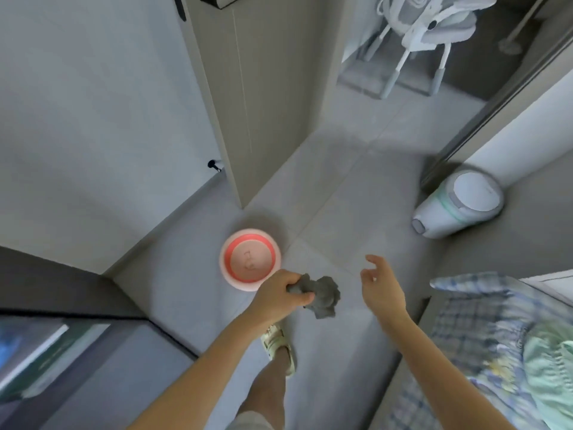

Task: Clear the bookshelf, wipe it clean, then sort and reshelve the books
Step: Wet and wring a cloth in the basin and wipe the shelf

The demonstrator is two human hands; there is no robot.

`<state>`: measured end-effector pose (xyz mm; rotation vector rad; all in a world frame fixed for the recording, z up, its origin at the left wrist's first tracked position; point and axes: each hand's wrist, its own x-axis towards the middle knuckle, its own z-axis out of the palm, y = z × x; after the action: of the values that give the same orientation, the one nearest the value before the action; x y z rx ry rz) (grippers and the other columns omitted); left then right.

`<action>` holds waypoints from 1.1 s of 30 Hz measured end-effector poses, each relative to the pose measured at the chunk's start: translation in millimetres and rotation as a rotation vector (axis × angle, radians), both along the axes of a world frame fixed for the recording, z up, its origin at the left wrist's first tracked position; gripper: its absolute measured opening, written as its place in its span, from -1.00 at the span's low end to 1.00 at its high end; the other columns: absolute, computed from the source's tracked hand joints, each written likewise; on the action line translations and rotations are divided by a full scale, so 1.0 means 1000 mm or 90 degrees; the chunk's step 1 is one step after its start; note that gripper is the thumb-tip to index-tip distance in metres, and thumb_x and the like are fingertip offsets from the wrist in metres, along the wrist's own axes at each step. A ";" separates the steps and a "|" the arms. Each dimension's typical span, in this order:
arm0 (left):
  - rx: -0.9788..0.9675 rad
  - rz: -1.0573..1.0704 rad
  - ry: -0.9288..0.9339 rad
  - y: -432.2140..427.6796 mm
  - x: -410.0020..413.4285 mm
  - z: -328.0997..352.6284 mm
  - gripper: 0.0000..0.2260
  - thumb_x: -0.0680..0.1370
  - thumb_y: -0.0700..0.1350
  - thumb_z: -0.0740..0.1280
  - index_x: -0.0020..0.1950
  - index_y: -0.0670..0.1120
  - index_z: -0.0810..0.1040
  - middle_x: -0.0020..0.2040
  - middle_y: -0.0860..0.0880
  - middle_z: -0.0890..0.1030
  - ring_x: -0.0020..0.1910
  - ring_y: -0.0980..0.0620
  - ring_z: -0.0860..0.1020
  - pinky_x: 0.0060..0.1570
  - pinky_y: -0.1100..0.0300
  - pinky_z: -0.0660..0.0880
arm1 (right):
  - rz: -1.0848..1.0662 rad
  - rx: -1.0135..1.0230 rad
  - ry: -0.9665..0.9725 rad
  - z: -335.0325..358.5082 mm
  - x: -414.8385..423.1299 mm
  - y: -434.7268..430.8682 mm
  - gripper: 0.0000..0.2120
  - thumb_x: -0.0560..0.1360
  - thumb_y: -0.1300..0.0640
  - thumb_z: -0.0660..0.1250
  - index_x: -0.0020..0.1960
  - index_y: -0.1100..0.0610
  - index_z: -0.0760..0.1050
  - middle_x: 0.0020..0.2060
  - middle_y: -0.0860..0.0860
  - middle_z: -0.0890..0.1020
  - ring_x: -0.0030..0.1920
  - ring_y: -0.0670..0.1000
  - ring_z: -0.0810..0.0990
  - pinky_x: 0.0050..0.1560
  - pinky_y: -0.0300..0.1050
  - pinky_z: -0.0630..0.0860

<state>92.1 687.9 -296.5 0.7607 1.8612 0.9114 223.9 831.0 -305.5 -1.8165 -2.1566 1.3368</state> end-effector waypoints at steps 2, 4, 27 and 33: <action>-0.025 -0.013 0.060 0.025 -0.032 -0.021 -0.72 0.35 0.03 0.38 -0.23 -0.21 0.56 -0.25 -0.12 0.39 -0.18 0.01 0.36 -0.25 0.19 0.23 | 0.096 -0.011 -0.004 -0.028 -0.032 0.021 -0.68 0.60 0.21 0.14 0.34 0.04 0.38 0.04 0.01 0.57 0.06 0.14 0.56 0.11 0.00 0.45; -0.023 -0.001 0.097 0.045 -0.062 -0.047 -0.67 0.33 0.01 0.37 -0.45 -0.20 0.40 -0.39 -0.05 0.31 -0.19 -0.08 0.35 -0.22 0.19 0.19 | 0.123 -0.120 0.061 -0.047 -0.069 0.036 -0.68 0.61 0.24 0.16 0.35 0.08 0.39 0.24 0.04 0.53 0.17 0.04 0.51 0.20 -0.10 0.36; -0.299 0.490 -0.200 0.114 -0.170 -0.473 -0.62 0.45 -0.38 0.29 0.19 -0.05 0.36 -0.15 -0.03 0.48 -0.23 -0.10 0.53 -0.22 0.04 0.55 | -0.104 -0.634 0.048 -0.472 -0.210 0.079 -0.81 0.49 0.40 0.30 -0.03 0.14 0.54 -0.21 0.04 0.67 -0.21 0.00 0.66 -0.22 -0.18 0.59; -0.282 0.355 -0.088 0.124 -0.178 -0.589 -0.67 0.44 -0.38 0.31 0.16 -0.12 0.54 0.00 -0.03 0.55 0.00 -0.03 0.50 0.02 0.22 0.47 | -0.131 -0.558 -0.015 -0.569 -0.213 0.084 -0.74 0.51 0.46 0.22 0.11 0.20 0.48 -0.18 0.08 0.59 -0.30 -0.05 0.59 -0.34 -0.23 0.51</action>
<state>-85.6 812.0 -885.8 -0.1005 2.0808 0.8093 11.0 914.6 -874.6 -2.1815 -1.3863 2.4314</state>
